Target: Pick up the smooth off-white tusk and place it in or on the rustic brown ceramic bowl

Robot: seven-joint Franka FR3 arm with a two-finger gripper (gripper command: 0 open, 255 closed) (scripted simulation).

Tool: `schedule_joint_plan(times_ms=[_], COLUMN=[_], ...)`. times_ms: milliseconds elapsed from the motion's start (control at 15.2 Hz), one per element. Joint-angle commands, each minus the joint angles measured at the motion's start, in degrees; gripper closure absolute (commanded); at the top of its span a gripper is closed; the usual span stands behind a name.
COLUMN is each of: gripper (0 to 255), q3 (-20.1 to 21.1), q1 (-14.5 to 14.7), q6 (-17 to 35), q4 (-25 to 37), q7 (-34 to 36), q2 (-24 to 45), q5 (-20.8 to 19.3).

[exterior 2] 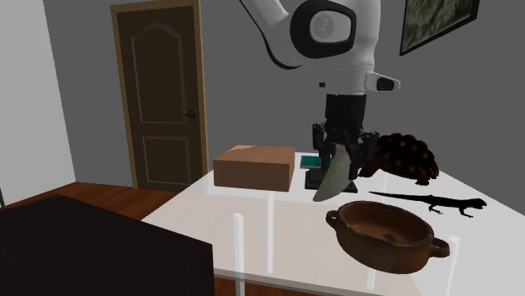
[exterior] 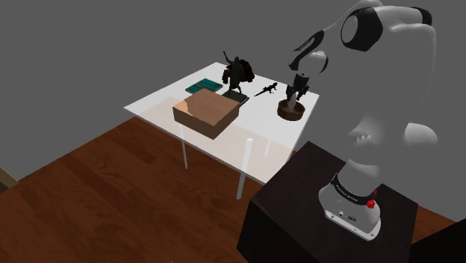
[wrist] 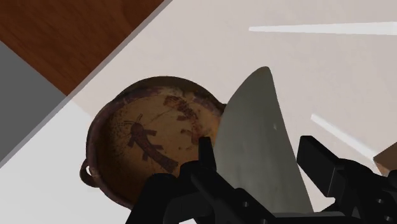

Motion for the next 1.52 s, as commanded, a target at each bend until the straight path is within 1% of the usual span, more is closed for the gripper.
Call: schedule_joint_plan(times_ms=[0, 330, 396, 1452], gripper=[255, 255, 255, 255], q3=[-0.11, -0.14, -0.12, 1.16], q1=[-1.52, -5.48, -6.01, -6.8], q6=[-2.54, -9.93, -11.02, -3.75], q4=[5.5, 21.81, 24.23, 25.04], q7=[-1.22, -3.39, -3.58, -4.73], q2=[3.13, 12.31, 13.65, 21.76], q5=[0.26, 0.71, 0.75, 2.18])
